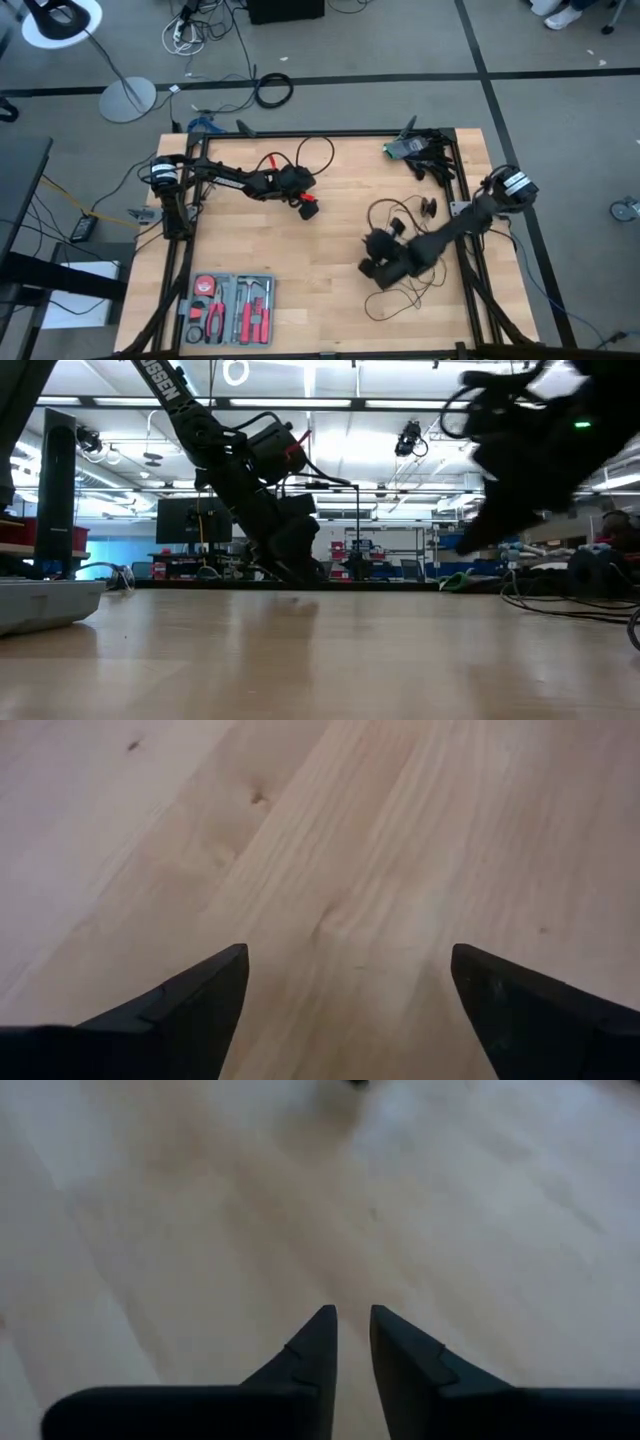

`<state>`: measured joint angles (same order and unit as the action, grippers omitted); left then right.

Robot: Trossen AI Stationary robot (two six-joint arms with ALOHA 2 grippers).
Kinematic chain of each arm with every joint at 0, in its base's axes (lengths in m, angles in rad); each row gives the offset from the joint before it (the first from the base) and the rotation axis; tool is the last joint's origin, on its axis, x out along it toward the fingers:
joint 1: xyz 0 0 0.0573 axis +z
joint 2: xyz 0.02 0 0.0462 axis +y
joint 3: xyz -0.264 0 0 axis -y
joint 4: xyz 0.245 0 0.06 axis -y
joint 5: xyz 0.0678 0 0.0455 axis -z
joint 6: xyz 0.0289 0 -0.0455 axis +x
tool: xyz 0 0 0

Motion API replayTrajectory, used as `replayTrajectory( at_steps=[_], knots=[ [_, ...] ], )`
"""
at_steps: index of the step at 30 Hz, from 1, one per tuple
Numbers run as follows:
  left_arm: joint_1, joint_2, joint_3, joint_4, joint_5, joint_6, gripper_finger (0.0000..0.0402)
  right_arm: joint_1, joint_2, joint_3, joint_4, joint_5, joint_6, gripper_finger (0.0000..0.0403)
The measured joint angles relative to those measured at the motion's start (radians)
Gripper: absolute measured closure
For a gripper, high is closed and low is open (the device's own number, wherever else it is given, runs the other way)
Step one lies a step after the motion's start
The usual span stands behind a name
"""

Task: Coil cords
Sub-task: Uncoil the black wire from the spool

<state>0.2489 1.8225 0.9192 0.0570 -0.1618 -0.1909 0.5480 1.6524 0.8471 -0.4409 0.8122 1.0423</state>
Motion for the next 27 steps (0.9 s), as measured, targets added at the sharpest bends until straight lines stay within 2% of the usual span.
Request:
replayTrajectory(
  at_steps=[3, 6, 9, 12, 14, 18, 22, 27],
  knots=[
    [0.000, 0.000, 0.001, 0.000, 0.001, 0.001, 0.0049, -0.077, 0.000, -0.001, 0.146, -0.006, -0.152, 0.0329],
    [0.000, 0.000, 0.001, 0.001, 0.001, 0.001, 0.0049, -0.150, -0.002, -0.024, 0.356, -0.064, -0.379, 0.0322],
    [0.000, 0.000, 0.001, 0.004, 0.001, 0.002, 0.0049, -0.245, -0.002, -0.067, 0.581, -0.231, -0.552, 0.0323],
    [0.000, 0.000, 0.001, 0.002, 0.009, 0.003, 0.0049, -0.345, -0.002, -0.120, 0.779, -0.425, -0.652, 0.0330],
    [-0.001, 0.000, -0.001, 0.003, 0.019, 0.003, 0.0049, -0.399, -0.002, -0.140, 0.839, -0.483, -0.670, 0.0333],
    [-0.002, -0.001, -0.014, -0.006, 0.025, 0.003, 0.0049, -0.465, -0.002, -0.149, 0.833, -0.495, -0.686, 0.0329],
    [-0.002, -0.001, -0.021, -0.006, 0.025, 0.001, 0.0049, -0.484, -0.009, -0.149, 0.784, -0.533, -0.717, 0.0308],
    [-0.002, -0.001, -0.021, 0.000, 0.025, 0.000, 0.0049, -0.486, -0.101, -0.149, 0.550, -0.537, -0.689, 0.0268]
  ],
)
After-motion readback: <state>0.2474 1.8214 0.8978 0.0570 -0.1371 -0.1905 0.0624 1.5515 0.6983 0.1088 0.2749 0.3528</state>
